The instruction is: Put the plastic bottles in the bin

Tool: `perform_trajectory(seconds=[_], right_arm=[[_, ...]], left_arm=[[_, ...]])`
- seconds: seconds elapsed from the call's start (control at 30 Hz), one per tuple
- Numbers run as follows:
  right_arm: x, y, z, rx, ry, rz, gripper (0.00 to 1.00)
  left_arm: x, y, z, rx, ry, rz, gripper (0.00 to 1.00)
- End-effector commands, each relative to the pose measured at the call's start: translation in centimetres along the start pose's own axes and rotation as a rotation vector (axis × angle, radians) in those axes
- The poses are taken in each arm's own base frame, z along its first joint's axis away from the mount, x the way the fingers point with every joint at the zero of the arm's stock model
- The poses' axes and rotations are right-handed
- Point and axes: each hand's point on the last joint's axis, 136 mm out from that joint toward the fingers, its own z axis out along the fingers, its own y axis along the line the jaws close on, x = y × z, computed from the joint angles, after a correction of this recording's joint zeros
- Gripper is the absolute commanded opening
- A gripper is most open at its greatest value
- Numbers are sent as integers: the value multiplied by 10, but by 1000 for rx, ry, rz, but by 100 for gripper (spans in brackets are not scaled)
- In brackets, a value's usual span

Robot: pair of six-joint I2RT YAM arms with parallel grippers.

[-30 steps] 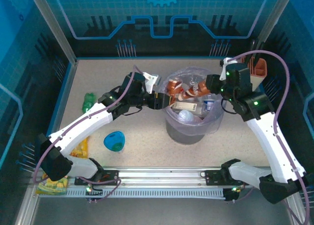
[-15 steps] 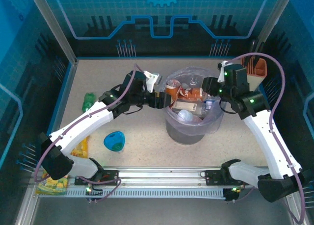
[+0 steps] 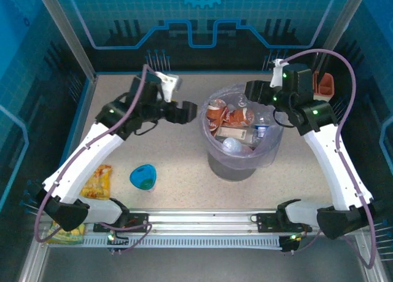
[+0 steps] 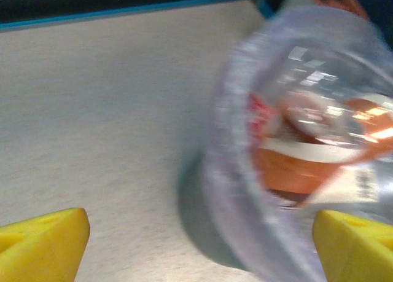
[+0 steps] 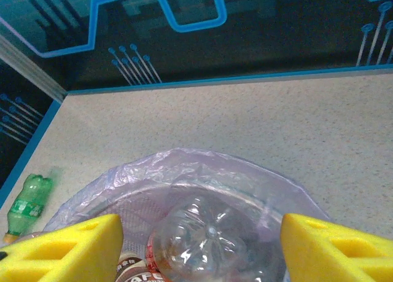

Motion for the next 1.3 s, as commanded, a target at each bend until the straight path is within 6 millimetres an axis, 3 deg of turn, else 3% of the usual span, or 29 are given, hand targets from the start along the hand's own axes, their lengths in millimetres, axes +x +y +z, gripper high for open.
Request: perform_trajectory(seconds=[0.0, 0.13, 0.23, 0.43, 0.53, 0.63, 0.87, 1.1, 1.27], right_arm=[[-17, 13, -2, -78, -36, -25, 70], [-17, 6, 0, -100, -24, -5, 72], [-16, -3, -1, -99, -16, 13, 76], [-14, -19, 4, -101, -3, 50, 84], [-15, -18, 6, -115, 1, 58, 85], [-14, -18, 6, -119, 6, 63, 86], [-7, -25, 0, -104, -3, 86, 86], [-5, -32, -9, -81, -13, 96, 86], [-5, -34, -13, -72, -19, 97, 86]], left_arm=[[18, 90, -31, -318, 67, -102, 98], [47, 194, -50, -581, 102, -299, 99], [76, 248, -52, -673, 146, -400, 99], [142, 314, -35, -714, 292, -534, 99], [160, 341, -24, -700, 296, -578, 99], [173, 360, -10, -690, 347, -593, 99], [187, 380, 15, -675, 410, -603, 99], [192, 395, 29, -679, 455, -615, 76], [192, 394, 32, -669, 447, -622, 60]])
